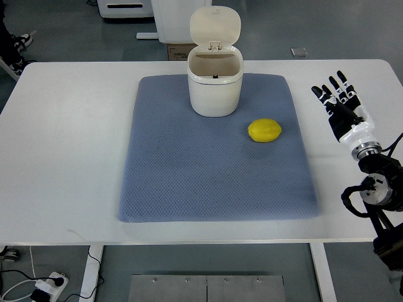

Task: Put lemon in trash with right hand
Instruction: 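Reach the right hand toward the yellow lemon on the mat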

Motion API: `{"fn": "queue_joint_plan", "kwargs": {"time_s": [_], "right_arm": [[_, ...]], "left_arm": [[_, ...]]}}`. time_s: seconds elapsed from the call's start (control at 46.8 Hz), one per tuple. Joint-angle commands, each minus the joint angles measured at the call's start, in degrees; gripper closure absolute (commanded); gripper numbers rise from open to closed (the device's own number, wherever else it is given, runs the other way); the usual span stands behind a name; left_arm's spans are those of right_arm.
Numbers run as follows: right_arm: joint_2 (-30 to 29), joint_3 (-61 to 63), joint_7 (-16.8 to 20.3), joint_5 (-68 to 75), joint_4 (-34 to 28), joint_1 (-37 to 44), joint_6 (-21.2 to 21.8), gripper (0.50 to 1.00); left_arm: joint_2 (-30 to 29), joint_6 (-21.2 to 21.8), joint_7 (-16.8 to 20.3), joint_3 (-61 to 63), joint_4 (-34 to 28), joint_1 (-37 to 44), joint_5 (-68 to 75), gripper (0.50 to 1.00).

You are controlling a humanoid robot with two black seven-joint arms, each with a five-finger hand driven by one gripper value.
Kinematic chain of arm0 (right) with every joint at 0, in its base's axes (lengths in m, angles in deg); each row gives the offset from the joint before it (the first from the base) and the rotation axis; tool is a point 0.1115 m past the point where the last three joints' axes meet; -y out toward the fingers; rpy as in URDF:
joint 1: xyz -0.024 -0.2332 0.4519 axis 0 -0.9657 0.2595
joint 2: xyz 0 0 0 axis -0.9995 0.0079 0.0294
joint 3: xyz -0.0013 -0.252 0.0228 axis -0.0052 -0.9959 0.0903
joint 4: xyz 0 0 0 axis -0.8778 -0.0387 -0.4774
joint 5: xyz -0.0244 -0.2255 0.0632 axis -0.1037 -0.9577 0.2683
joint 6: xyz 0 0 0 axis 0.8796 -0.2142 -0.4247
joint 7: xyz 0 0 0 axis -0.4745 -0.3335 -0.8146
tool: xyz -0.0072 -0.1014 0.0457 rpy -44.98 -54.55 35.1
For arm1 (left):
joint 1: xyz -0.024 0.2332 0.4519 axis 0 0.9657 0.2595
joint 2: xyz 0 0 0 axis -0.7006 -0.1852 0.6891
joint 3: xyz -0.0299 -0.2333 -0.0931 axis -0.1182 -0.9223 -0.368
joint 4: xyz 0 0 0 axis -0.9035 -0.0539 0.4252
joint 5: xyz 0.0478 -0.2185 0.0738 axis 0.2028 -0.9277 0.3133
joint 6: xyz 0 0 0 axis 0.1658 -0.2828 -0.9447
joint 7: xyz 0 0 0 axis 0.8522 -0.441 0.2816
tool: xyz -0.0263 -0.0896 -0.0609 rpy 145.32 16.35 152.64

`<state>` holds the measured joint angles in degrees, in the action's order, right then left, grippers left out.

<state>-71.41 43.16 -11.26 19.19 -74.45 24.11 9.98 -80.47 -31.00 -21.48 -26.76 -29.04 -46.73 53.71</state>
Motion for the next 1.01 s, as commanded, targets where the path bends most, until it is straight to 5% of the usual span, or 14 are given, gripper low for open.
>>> {"fn": "queue_joint_plan", "kwargs": {"time_s": [0.0, 0.663, 0.984], "right_arm": [[1.99, -3.7, -1.42, -1.29, 0.16, 0.57, -0.21, 0.505], [2.35, -14.69, -2.48, -18.34, 1.65, 2.76, -0.65, 0.505], [2.17, -17.41, -3.18, -21.51, 7.01, 7.24, -1.0, 0.509]], "left_arm": [[0.01, -0.01, 0.0, -0.01, 0.01, -0.02, 0.0, 0.5], [0.01, -0.01, 0.0, -0.01, 0.01, -0.02, 0.0, 0.5], [0.01, -0.01, 0.0, -0.01, 0.01, -0.02, 0.0, 0.5]]}}
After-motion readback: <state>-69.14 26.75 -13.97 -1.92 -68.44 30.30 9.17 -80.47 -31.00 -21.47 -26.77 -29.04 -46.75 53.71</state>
